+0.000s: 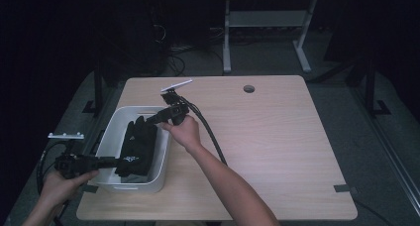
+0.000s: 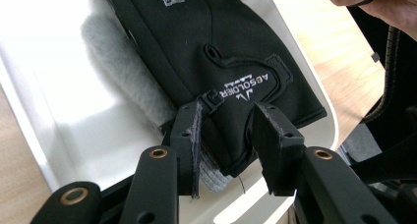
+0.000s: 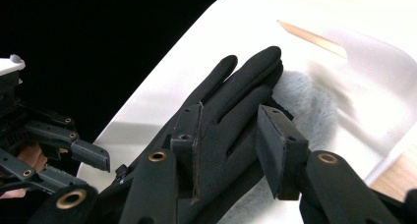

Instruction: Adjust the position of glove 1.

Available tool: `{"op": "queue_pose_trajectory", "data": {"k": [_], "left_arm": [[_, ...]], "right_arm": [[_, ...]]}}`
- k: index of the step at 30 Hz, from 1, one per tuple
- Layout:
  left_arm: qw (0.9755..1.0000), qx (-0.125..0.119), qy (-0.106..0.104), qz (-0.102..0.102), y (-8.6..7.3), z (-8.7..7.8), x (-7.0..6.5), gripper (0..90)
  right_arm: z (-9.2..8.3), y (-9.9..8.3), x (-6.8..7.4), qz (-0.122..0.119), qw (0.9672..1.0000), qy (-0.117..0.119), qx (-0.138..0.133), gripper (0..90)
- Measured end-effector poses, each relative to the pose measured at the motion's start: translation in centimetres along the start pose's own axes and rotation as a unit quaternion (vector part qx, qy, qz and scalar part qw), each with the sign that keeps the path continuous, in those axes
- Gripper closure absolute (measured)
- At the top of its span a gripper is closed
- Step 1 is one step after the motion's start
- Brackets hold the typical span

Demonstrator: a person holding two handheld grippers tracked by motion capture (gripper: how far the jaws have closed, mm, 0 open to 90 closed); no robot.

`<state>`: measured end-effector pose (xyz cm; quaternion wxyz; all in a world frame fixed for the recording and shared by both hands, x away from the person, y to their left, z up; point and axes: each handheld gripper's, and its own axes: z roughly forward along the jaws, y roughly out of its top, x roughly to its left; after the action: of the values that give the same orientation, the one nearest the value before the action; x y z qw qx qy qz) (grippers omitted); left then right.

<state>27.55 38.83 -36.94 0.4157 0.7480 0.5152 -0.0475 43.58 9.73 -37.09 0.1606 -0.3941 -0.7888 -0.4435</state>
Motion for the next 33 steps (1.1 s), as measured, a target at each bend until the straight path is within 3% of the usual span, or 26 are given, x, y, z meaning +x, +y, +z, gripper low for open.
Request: {"op": "queue_pose_trajectory", "data": {"k": [20,33], "left_arm": [[0.9995,-0.014,-0.019,0.023,2.0,0.3,-2.5,58.6],[0.9985,-0.004,-0.027,0.047,3.2,1.1,-4.0,53.5]], "right_arm": [[-4.1,0.1,-0.6,-0.003,0.9994,0.006,-0.033,54.9],[-7.0,-0.4,-1.5,0.002,0.9985,-0.003,-0.054,51.3]]}}
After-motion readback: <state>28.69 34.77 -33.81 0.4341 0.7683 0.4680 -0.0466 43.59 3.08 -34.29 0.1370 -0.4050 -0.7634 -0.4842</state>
